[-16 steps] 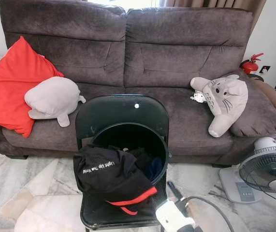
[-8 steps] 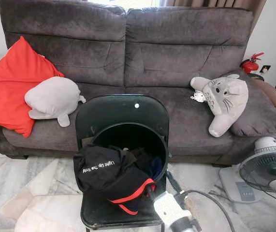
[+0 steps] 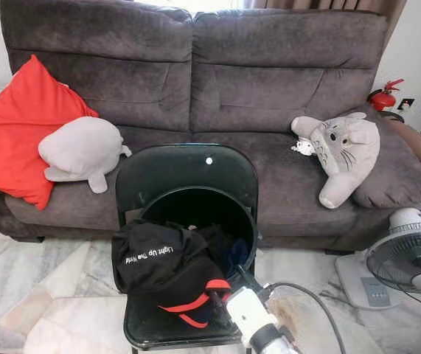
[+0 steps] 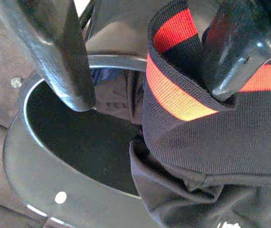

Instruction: Hang hanger

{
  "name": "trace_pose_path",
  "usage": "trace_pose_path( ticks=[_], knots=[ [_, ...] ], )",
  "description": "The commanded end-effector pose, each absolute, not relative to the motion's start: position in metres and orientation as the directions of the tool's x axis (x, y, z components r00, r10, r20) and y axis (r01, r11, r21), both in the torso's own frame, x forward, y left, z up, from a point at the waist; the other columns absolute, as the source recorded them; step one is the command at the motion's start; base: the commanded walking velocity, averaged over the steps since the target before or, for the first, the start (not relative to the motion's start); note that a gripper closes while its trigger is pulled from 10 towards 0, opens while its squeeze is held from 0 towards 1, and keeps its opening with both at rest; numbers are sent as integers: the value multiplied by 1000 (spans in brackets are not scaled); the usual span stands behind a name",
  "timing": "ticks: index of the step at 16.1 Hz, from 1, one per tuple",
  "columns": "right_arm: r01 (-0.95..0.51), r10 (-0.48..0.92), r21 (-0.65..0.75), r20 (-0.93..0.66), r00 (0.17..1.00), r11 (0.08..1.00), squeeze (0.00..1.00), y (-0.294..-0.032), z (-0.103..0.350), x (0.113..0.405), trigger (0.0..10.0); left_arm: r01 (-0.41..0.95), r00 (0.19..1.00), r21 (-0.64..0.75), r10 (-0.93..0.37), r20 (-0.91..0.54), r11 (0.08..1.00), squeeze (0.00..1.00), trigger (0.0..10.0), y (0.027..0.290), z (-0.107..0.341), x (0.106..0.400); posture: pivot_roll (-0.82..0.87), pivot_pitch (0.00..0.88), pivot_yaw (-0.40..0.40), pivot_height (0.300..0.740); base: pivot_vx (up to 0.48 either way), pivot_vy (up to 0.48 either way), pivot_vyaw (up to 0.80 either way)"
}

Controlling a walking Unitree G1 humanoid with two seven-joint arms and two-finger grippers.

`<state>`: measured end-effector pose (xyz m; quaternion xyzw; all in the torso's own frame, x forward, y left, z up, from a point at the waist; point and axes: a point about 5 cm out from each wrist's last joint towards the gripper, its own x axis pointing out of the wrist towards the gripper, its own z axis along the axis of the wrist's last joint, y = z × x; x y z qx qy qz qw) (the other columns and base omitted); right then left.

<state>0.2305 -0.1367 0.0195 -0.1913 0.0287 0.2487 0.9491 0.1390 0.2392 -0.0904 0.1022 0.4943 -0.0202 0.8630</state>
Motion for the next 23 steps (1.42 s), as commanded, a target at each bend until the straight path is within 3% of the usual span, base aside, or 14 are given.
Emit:
trace_pose_path(
  ticks=[1, 3, 6, 7, 10, 13, 21, 23],
  knots=[
    [-507, 466, -339, -198, 862, 793, 0, -138, 11, 227, 10000, 153, 485, 164, 70, -872, 975, 0, 10000, 242, -92, 133, -4, 86, 12, 740, 0, 0, 0],
    [-462, 393, -335, -256, 883, 821, 0, -146, 3, 233, 10000, 156, 486, 163, 68, -871, 974, 0, 10000, 242, -92, 133, -2, 85, 13, 740, 0, 0, 0],
    [-318, 289, -232, -154, 945, 919, 0, -152, 15, 248, 10000, 154, 490, 167, 71, -869, 974, 0, 10000, 242, -92, 133, 5, 84, 14, 740, 0, 0, 0],
    [-331, 310, -210, -126, 942, 920, 0, -149, 19, 250, 10000, 154, 489, 168, 72, -869, 974, 0, 10000, 242, -92, 133, 6, 82, 14, 740, 0, 0, 0],
    [-417, 408, -180, -83, 909, 891, 0, -139, 26, 250, 10000, 154, 489, 169, 74, -869, 973, 0, 10000, 242, -92, 133, 9, 80, 8, 740, 0, 0, 0],
    [-540, 522, -136, -148, 840, 831, 0, -132, 19, 243, 10000, 158, 486, 175, 78, -870, 972, 0, 10000, 241, -92, 133, 7, 79, 7, 740, 0, 0, 0],
    [-602, 578, -171, -169, 798, 780, 0, -133, 24, 264, 10000, 160, 488, 180, 80, -869, 971, 0, 10000, 242, -92, 133, 19, 79, 17, 740, 0, 0, 0],
    [-656, 631, -144, -185, 753, 741, 0, -126, 25, 268, 10000, 160, 487, 182, 83, -869, 970, 0, 10000, 243, -92, 133, 29, 83, 17, 740, 0, 0, 0]
  ],
)
